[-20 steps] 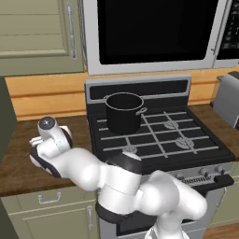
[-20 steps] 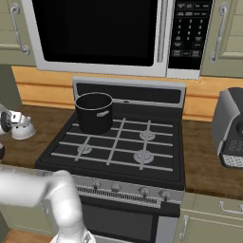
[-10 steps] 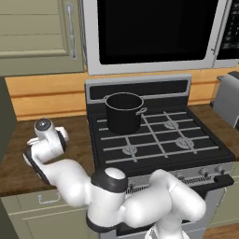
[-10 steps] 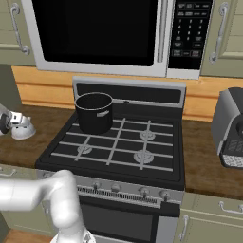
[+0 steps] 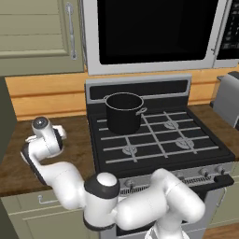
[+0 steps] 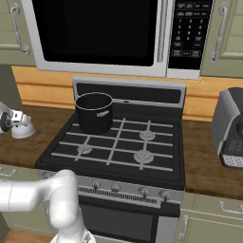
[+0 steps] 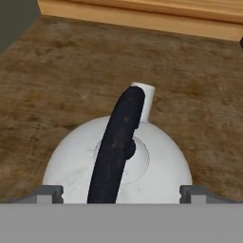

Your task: Pick the kettle from the counter and place it on a stove burner. Then turn the burner on.

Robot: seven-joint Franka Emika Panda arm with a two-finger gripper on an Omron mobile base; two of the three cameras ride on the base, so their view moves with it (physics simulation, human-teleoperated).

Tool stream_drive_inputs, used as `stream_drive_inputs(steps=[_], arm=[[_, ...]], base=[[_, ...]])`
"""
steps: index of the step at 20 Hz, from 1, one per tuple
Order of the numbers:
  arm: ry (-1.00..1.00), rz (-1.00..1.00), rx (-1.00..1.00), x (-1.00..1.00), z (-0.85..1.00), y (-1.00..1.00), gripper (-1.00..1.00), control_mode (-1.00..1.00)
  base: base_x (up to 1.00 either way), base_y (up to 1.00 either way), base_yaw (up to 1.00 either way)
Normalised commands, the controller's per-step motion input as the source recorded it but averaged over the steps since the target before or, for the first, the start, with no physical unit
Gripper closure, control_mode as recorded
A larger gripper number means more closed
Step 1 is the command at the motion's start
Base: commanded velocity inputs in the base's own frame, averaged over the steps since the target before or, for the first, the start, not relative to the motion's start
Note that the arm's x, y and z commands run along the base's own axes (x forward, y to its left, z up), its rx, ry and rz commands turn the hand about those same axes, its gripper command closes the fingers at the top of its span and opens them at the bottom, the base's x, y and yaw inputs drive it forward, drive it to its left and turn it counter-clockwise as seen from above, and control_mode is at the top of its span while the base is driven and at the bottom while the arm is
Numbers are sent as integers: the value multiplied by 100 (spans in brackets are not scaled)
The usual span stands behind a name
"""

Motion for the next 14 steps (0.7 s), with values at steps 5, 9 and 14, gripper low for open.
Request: stream_drive_inputs(steps=[5,9,14], arm=[[-1,-3,0,14,-6,0,100,-100],[-5,-2,0,4,-16,0,100,-100],[-7,0,0,2,-22,0,100,-100]], base=[[0,0,0],[0,0,0],[0,0,0]])
